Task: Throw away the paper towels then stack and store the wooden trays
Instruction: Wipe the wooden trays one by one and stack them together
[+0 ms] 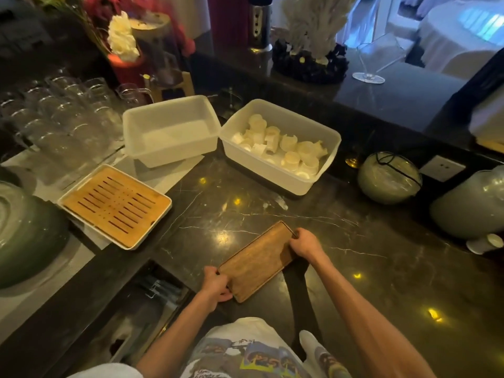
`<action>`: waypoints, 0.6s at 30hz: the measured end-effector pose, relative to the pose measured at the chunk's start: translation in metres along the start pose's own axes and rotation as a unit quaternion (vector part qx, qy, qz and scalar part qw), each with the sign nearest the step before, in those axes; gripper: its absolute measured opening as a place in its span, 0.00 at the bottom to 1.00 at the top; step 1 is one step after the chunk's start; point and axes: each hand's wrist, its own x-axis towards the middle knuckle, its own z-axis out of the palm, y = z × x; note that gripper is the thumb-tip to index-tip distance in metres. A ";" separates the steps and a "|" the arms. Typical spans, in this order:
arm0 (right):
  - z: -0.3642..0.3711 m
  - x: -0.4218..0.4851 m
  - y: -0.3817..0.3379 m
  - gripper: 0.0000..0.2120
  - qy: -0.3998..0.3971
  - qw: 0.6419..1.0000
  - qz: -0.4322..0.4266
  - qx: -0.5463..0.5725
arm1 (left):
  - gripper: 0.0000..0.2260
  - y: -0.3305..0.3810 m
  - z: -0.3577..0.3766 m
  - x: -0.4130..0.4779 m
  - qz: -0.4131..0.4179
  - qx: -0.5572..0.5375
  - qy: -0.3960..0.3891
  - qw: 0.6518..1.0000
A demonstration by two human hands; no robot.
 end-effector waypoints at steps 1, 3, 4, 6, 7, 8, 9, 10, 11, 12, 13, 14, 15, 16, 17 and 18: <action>-0.006 -0.004 0.011 0.17 0.002 0.999 0.023 0.023 | 0.12 -0.001 0.001 0.000 0.001 0.000 0.001 1.000; -0.020 -0.018 0.041 0.15 0.015 0.994 0.058 0.095 | 0.13 -0.002 0.004 -0.003 0.015 0.005 -0.014 1.000; -0.027 -0.029 0.060 0.14 0.023 0.987 0.073 0.140 | 0.13 -0.002 0.008 -0.007 0.025 0.006 -0.027 0.999; -0.038 -0.056 0.099 0.13 0.028 0.968 0.094 0.232 | 0.13 0.000 0.021 -0.017 0.047 0.003 -0.057 0.997; -0.042 -0.071 0.120 0.13 0.033 0.957 0.099 0.269 | 0.13 0.001 0.030 -0.022 0.056 0.000 -0.074 0.996; -0.045 -0.086 0.140 0.13 0.042 0.950 0.108 0.291 | 0.12 0.002 0.042 -0.027 0.062 -0.001 -0.093 0.994; -0.047 -0.101 0.160 0.13 0.056 0.942 0.119 0.309 | 0.11 0.002 0.054 -0.032 0.067 0.000 -0.114 0.991; -0.047 -0.117 0.179 0.13 0.073 0.932 0.132 0.330 | 0.11 0.003 0.067 -0.038 0.072 0.005 -0.137 0.988; -0.046 -0.133 0.197 0.13 0.095 0.918 0.148 0.355 | 0.10 0.002 0.080 -0.044 0.076 0.013 -0.159 0.984; -0.045 -0.151 0.216 0.13 0.119 0.906 0.165 0.371 | 0.10 0.001 0.094 -0.050 0.078 0.026 -0.178 0.981; -0.042 -0.168 0.234 0.13 0.143 0.895 0.180 0.381 | 0.10 -0.001 0.109 -0.055 0.081 0.039 -0.194 0.977; -0.039 -0.185 0.251 0.12 0.165 0.884 0.191 0.393 | 0.10 -0.005 0.123 -0.060 0.085 0.056 -0.209 0.973; -0.037 -0.200 0.266 0.11 0.184 0.873 0.196 0.406 | 0.10 -0.008 0.138 -0.065 0.090 0.072 -0.223 0.968; -0.035 -0.215 0.282 0.09 0.201 0.865 0.199 0.413 | 0.10 -0.013 0.152 -0.071 0.095 0.089 -0.235 0.963; -0.033 -0.229 0.296 0.08 0.214 0.859 0.203 0.419 | 0.10 -0.017 0.166 -0.078 0.101 0.103 -0.245 0.959; -0.032 -0.241 0.310 0.08 0.225 0.851 0.208 0.427 | 0.10 -0.022 0.178 -0.085 0.106 0.116 -0.253 0.955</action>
